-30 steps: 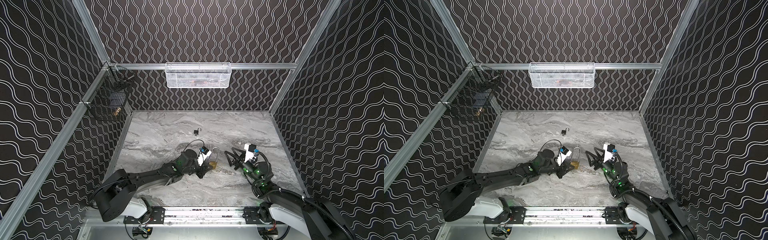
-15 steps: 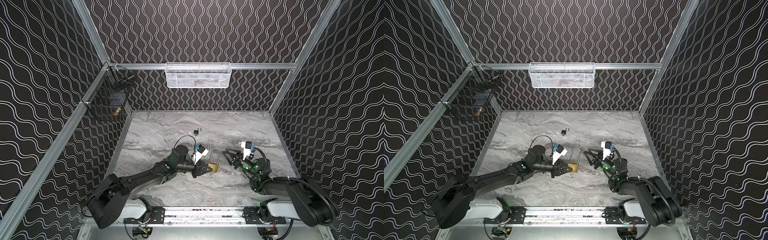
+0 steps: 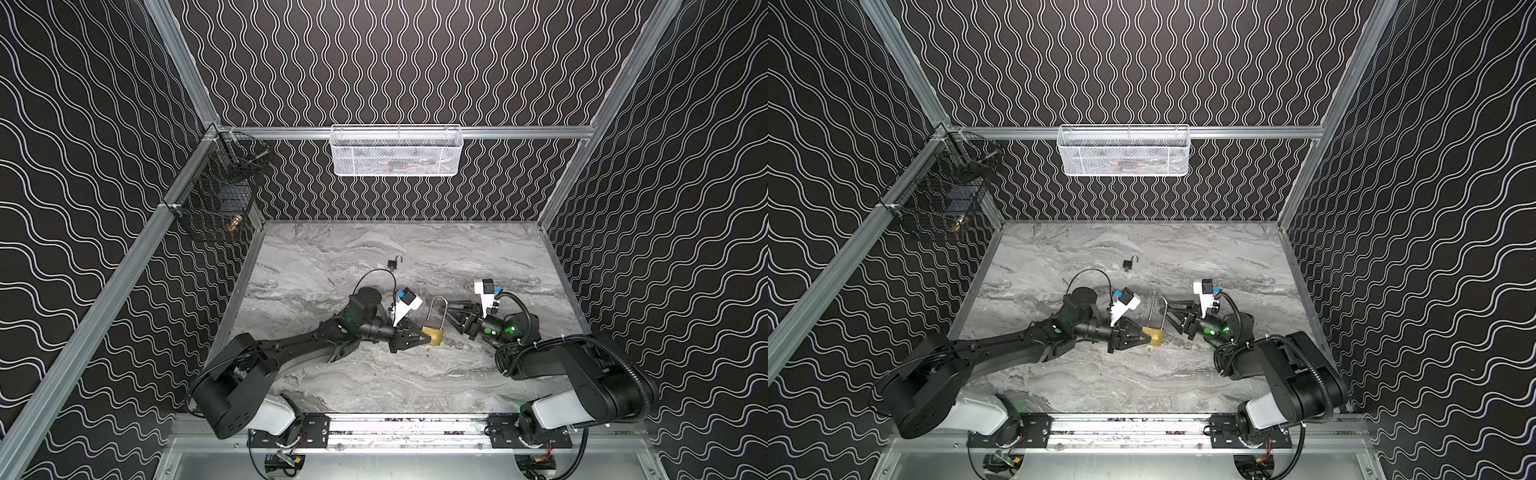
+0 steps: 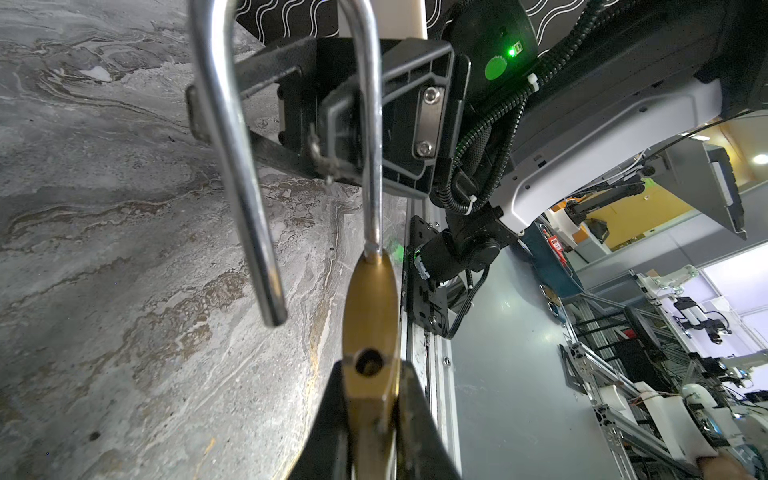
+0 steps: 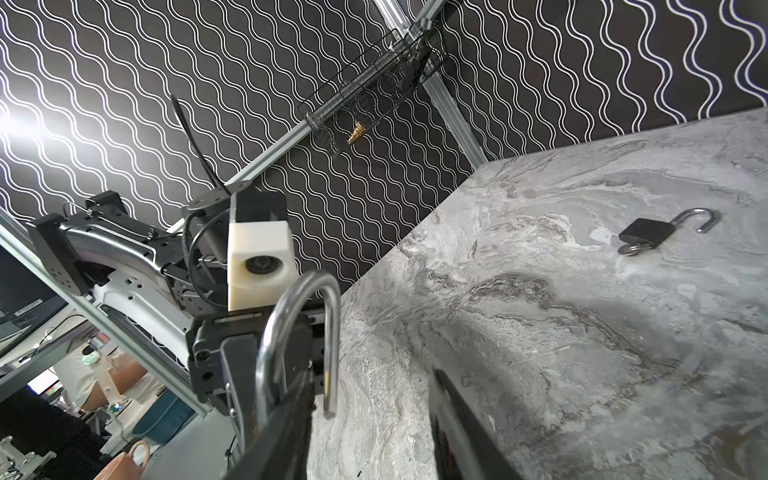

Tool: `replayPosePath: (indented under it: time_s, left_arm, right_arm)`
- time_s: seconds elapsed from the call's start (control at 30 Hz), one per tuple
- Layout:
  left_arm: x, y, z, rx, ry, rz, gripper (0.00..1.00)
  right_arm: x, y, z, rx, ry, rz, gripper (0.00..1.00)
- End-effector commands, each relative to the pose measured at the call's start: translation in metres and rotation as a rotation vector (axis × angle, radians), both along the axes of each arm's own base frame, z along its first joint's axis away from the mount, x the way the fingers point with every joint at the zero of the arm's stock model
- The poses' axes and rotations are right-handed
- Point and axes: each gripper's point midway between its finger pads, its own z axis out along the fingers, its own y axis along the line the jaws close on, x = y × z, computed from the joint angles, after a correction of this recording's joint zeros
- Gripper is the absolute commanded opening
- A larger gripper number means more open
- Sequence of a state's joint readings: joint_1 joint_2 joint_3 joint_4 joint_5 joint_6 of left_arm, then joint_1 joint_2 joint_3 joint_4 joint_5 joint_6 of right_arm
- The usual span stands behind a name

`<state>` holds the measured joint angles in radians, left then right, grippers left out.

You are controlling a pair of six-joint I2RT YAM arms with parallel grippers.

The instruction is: Unlock with the key

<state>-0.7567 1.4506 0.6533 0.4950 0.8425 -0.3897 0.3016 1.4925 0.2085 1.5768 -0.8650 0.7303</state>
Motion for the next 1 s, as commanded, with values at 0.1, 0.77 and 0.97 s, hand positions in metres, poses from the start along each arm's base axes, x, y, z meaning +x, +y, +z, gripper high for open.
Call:
replayPosePath:
  time_s: [0.1,0.77,0.97]
  left_arm:
    - [0.002,-0.009,0.024,-0.106,-0.055,-0.048,0.00]
    - [-0.002,-0.020,0.018,-0.081,-0.043,-0.055,0.00]
    - [0.025,-0.009,0.003,0.102,-0.153,0.137,0.00]
  right_arm:
    - [-0.011,0.001,0.026,0.044,-0.138,0.031,0.47]
    - [0.011,-0.001,0.014,0.029,-0.056,-0.051,0.48]
    - [0.035,-0.013,-0.005,-0.093,-0.008,-0.227,0.50]
